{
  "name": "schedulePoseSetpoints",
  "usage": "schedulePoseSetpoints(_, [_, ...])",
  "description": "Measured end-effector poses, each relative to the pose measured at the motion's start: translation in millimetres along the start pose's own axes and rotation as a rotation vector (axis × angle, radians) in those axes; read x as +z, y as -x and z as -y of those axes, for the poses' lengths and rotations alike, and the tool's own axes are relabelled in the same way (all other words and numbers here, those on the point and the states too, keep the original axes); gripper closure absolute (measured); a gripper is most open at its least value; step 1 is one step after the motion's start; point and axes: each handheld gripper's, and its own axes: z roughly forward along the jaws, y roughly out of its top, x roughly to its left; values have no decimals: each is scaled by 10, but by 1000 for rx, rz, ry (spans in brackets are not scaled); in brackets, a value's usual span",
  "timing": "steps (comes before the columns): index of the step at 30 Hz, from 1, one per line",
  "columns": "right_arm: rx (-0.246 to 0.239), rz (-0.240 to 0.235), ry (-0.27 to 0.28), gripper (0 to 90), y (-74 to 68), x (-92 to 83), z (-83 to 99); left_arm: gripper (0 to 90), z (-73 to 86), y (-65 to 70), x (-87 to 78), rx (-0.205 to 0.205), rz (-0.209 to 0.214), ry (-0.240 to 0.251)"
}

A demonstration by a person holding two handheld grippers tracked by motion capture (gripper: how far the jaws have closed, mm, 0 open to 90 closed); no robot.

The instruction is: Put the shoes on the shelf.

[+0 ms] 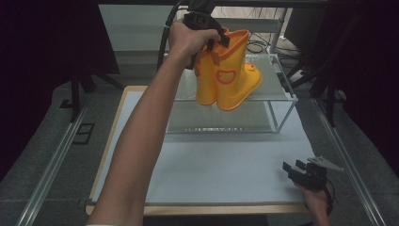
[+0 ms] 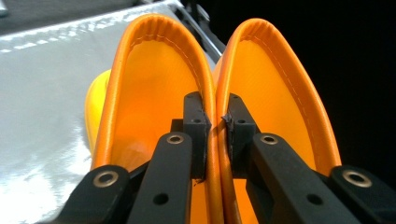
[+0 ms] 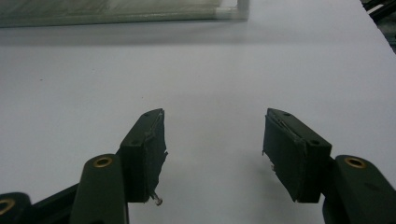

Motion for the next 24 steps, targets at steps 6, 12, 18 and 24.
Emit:
schedulePoseSetpoints(6, [-3,-2,-14,390,-30,20,5,822,-111,-168,5,-55,-45,33])
schedulePoseSetpoints(12, [-10,-3,-18,389,-50,30,6,822,-163,-277,104,-84,-100,56])
schedulePoseSetpoints(18, [-19,6,-17,389,-38,28,9,822,-173,-393,268,-119,-137,92])
schedulePoseSetpoints(24, [-15,8,-20,389,-23,34,15,822,-177,-487,368,-140,-153,88])
